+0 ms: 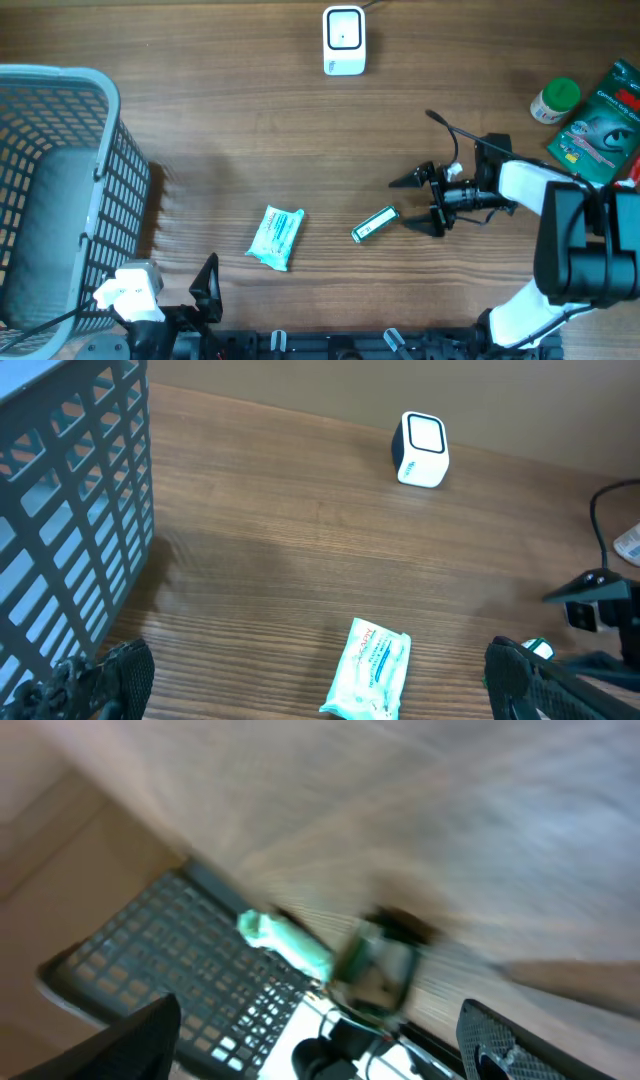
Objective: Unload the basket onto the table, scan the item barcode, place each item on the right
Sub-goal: 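Lower the right gripper and grasp the green battery pack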
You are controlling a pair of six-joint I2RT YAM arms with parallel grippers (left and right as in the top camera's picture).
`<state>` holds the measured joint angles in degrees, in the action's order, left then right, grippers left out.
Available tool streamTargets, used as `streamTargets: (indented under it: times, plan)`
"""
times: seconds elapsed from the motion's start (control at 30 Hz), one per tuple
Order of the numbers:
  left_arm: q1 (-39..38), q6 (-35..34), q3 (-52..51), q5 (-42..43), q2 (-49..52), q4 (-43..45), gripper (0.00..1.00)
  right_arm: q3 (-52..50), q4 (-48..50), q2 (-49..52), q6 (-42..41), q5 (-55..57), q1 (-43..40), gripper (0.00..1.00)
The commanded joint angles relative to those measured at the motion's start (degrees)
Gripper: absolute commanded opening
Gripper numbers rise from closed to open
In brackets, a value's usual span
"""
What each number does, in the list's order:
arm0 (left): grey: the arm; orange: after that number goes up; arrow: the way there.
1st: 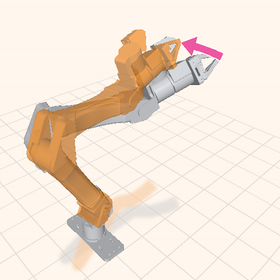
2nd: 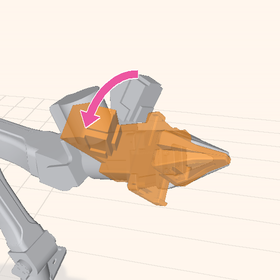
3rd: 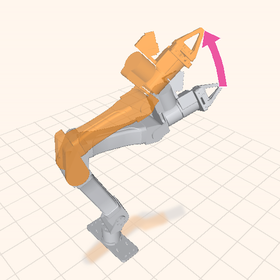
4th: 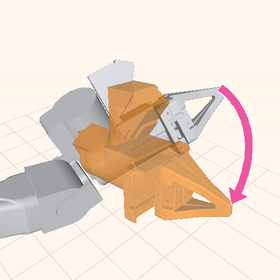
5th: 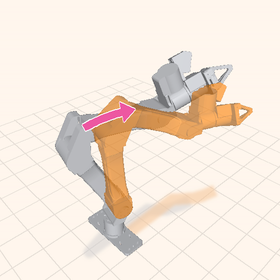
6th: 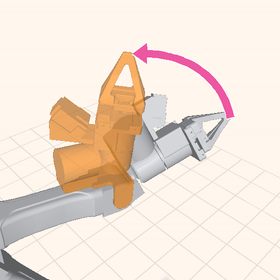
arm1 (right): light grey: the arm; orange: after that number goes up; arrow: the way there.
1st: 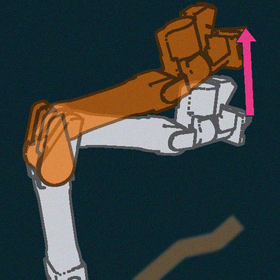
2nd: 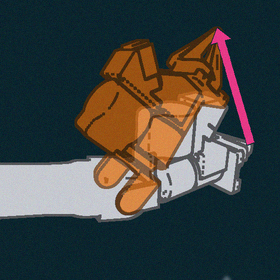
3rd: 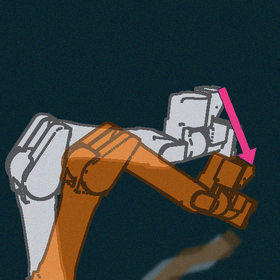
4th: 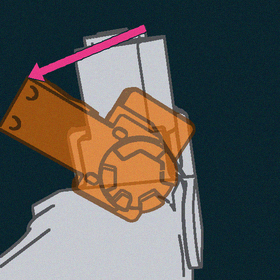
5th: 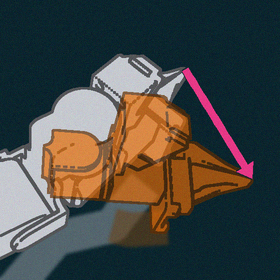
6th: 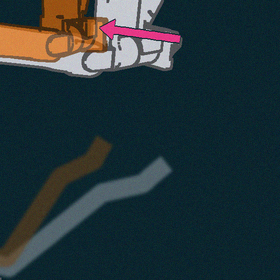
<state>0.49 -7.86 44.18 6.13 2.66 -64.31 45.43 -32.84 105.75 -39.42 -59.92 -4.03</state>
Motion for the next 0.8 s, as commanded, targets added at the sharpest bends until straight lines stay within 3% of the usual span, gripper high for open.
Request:
streamTargets:
  times: [0.0, 0.17, 0.37, 0.5, 0.77]
  plan:
    - [0.33, -0.33, -0.04, 0.87, -0.33, 0.13, 1.0, -1.79, 0.76, 5.53, -5.79, 3.43, 0.33, 0.85]
    - [0.33, -0.33, -0.04, 0.87, -0.33, 0.13, 1.0, -1.79, -0.92, 5.53, -10.51, 6.23, 2.45, 0.76]
    - [0.33, -0.31, -0.04, 0.87, -0.33, 0.13, 1.0, -1.79, -0.39, 5.53, -16.37, 14.45, 9.33, 0.81]
    - [0.33, -0.31, -0.04, 0.87, -0.33, 0.13, 1.0, -1.79, -0.7, 5.53, -16.06, 16.52, 9.97, 0.81]
    - [0.33, -0.31, -0.04, 0.87, -0.33, 0.13, 1.0, -2.58, -0.83, 5.53, -16.13, 16.46, 11.58, 0.77]
